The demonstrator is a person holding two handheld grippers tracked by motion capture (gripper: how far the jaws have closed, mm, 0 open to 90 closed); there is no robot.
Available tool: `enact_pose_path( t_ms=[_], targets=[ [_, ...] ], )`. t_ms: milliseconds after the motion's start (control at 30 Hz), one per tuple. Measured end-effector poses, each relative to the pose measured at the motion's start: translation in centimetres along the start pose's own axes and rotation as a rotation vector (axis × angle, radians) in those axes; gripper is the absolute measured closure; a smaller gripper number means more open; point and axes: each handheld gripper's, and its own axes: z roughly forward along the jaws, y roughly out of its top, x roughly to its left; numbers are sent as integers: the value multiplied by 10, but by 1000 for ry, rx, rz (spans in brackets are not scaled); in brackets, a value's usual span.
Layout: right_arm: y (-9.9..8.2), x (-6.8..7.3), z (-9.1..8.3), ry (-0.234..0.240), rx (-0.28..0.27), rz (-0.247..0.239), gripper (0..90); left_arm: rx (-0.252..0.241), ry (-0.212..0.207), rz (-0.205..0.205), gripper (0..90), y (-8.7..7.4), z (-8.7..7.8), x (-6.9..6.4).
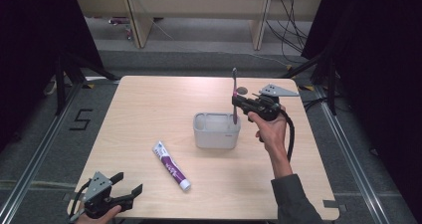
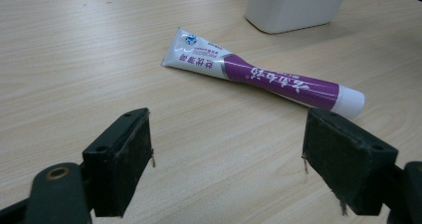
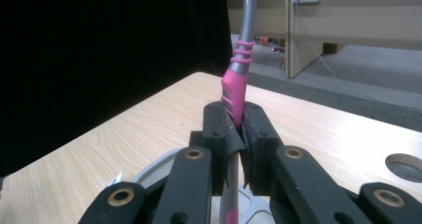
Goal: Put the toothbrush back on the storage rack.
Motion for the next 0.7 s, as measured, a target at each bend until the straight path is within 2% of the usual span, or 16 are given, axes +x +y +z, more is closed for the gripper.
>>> enact_pose_path(
  t_ms=[67,333,467,567,600,700],
  targets=[
    [-1,-2,5,-5,8,24,824,0,0,1,188,0,0,0],
    [-6,-10,18,-37,25,25,824,-5,-4,2,189,0,0,0],
    [-12,-11,23,-40,38,43,824,-5,-5,0,188,0,0,0],
    [-17,-13,26,-42,44,34,824,8,6,-7,188,0,-1,-1],
    [-18,-15,26,-45,37,24,823,-2,-4,2,188,0,0,0],
    [-23,-15,28,-47,48,41,823,-6,-7,0,188,0,0,0]
  ],
)
